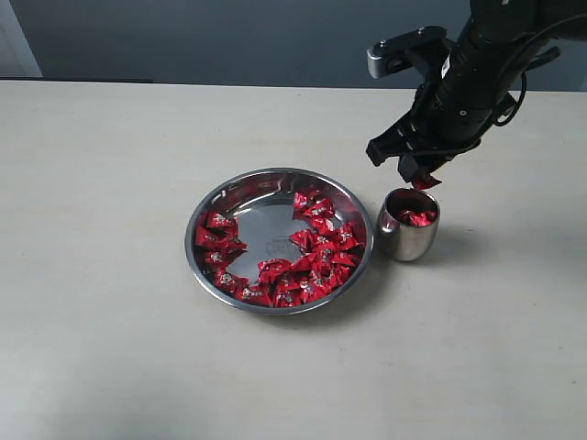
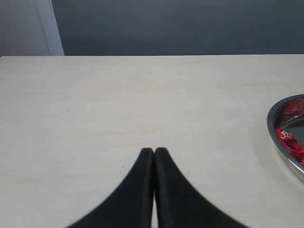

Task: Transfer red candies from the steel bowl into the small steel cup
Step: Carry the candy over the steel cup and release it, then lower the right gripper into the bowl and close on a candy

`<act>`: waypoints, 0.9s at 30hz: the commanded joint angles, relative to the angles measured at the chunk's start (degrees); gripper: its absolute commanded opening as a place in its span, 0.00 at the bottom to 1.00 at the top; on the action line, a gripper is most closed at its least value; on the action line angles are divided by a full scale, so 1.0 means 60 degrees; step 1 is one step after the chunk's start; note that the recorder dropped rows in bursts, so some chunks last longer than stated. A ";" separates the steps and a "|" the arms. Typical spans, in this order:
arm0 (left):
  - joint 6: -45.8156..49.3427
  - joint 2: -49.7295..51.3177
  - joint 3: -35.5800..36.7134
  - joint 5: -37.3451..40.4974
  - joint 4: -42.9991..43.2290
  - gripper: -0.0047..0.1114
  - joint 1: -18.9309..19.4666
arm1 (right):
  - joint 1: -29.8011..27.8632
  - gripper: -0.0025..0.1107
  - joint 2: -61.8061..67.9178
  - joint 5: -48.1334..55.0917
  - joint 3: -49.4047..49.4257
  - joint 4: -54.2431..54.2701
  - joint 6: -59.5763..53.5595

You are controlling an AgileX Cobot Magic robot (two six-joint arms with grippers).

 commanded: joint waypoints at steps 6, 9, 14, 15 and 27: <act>-0.0021 -0.0065 0.0028 -0.0040 0.0023 0.04 -0.0049 | -0.0060 0.31 -0.0074 0.0259 0.0031 -0.0054 -0.0128; -0.0021 -0.0065 0.0028 -0.0040 0.0023 0.04 -0.0049 | -0.0060 0.43 -0.0074 0.0258 0.0031 -0.0054 -0.0128; -0.0021 -0.0065 0.0028 -0.0040 0.0023 0.04 -0.0049 | -0.0060 0.52 -0.0074 0.0042 0.0031 0.0235 -0.0128; -0.0021 -0.0065 0.0028 -0.0040 0.0023 0.04 -0.0049 | -0.0041 0.52 -0.0074 -0.0044 0.0031 0.0499 -0.0128; -0.0021 -0.0065 0.0028 -0.0040 0.0023 0.04 -0.0049 | 0.1770 0.50 0.0936 -0.1500 0.0014 0.4270 -0.3014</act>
